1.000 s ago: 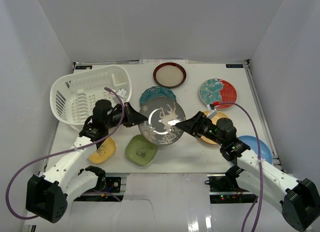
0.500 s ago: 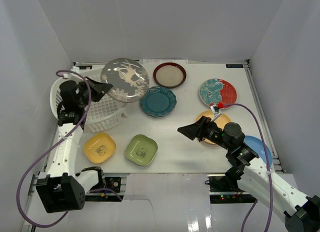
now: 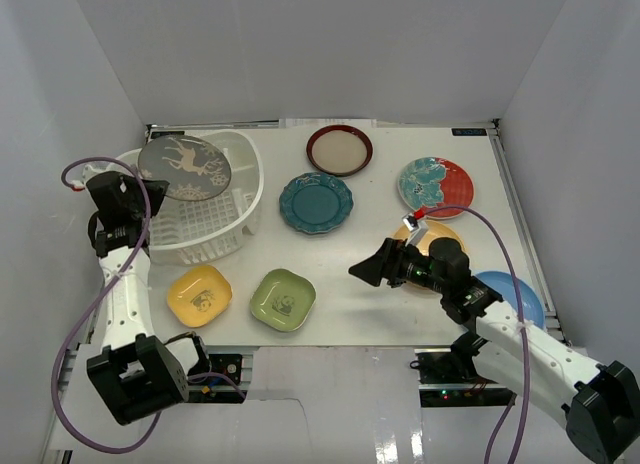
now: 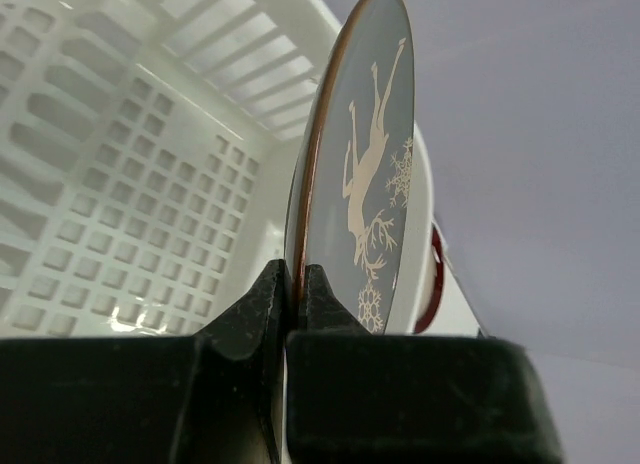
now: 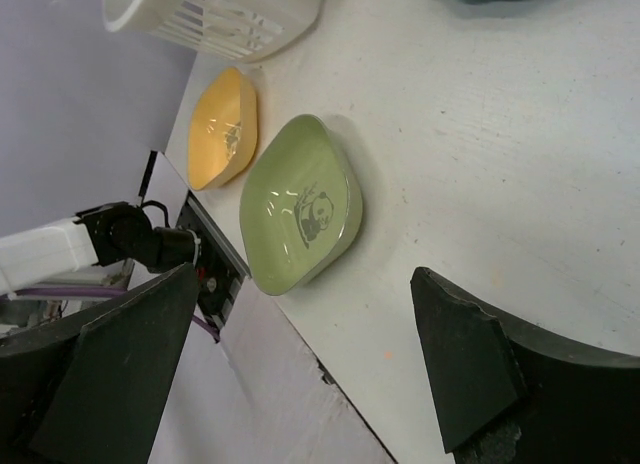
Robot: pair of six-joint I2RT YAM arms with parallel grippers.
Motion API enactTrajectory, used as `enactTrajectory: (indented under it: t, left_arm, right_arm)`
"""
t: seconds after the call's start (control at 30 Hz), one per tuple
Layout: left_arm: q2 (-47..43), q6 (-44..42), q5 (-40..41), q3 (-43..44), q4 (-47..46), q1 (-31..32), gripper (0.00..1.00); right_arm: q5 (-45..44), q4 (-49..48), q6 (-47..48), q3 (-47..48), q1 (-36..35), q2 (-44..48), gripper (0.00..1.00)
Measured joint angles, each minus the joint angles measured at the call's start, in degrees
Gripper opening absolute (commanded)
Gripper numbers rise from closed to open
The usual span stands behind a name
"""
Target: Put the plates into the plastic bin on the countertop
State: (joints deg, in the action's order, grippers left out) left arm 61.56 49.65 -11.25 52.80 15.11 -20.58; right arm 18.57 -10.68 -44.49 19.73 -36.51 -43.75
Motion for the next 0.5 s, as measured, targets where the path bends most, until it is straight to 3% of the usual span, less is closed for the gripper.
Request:
enactTrajectory:
  t: [0.37, 0.5]
  left_arm:
    - [4.9, -4.02, 5.66, -5.95, 0.37, 0.0, 0.0]
    - [6.95, -4.31, 5.95, -8.22, 0.22, 0.0, 0.2]
  right_arm:
    - [-0.24, -2.19, 3.15, 3.96, 0.0, -9.03, 0.9]
    - [-0.72, -3.43, 3.43, 6.12, 0.0, -12.52, 0.9]
